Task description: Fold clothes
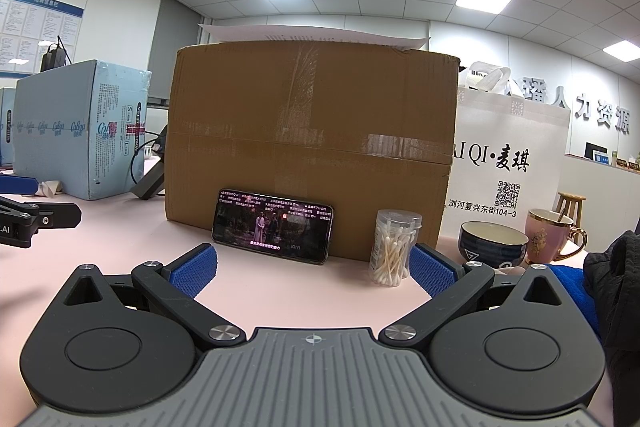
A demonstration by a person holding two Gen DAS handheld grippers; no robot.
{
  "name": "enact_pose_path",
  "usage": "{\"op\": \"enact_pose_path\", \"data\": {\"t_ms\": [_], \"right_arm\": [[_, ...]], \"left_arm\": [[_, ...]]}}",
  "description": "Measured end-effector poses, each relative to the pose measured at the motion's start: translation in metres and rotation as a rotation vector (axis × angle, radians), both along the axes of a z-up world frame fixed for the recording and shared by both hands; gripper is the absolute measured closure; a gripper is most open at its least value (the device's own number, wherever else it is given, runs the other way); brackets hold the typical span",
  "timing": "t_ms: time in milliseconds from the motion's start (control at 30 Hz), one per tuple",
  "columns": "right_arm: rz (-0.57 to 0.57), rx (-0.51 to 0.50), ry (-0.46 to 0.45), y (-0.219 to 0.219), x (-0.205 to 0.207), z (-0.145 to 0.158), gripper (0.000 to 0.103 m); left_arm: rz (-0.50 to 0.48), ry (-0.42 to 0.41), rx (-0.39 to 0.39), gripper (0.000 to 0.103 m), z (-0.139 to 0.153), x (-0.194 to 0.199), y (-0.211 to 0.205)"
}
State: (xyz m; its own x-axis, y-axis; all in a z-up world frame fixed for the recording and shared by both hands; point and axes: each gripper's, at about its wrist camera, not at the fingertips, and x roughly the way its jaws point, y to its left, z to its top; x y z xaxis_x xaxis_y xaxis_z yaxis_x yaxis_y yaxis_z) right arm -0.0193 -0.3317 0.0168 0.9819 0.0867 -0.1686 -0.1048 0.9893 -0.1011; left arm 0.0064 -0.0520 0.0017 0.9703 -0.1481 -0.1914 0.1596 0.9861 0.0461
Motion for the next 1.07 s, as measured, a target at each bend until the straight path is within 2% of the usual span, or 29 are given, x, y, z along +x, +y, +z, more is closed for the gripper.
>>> {"op": "enact_pose_path", "data": {"t_ms": [1067], "right_arm": [[0.001, -0.002, 0.002, -0.0007, -0.0011, 0.0001, 0.000]], "left_arm": [[-0.014, 0.007, -0.008, 0.000, -0.0002, 0.0014, 0.0005]]}}
